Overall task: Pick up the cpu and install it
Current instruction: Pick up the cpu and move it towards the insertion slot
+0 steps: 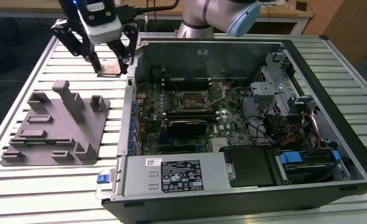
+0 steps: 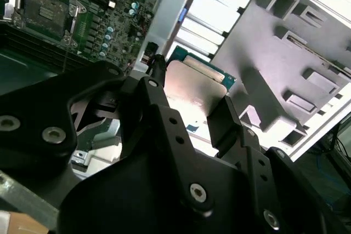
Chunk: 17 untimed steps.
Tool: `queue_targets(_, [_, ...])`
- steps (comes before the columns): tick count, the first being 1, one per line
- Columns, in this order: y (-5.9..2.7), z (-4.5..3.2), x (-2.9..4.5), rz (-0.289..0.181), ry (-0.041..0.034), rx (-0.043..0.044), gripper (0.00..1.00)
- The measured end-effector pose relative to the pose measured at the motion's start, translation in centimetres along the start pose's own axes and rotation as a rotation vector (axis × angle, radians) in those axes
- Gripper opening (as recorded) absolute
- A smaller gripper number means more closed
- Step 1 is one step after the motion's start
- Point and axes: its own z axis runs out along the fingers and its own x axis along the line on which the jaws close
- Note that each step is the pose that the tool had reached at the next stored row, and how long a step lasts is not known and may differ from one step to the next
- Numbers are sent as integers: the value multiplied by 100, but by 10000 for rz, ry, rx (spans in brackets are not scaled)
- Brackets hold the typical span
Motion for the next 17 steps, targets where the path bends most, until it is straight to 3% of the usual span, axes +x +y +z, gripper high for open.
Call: queue_targets(17, [38, 17, -477, 1, 0, 0, 55])
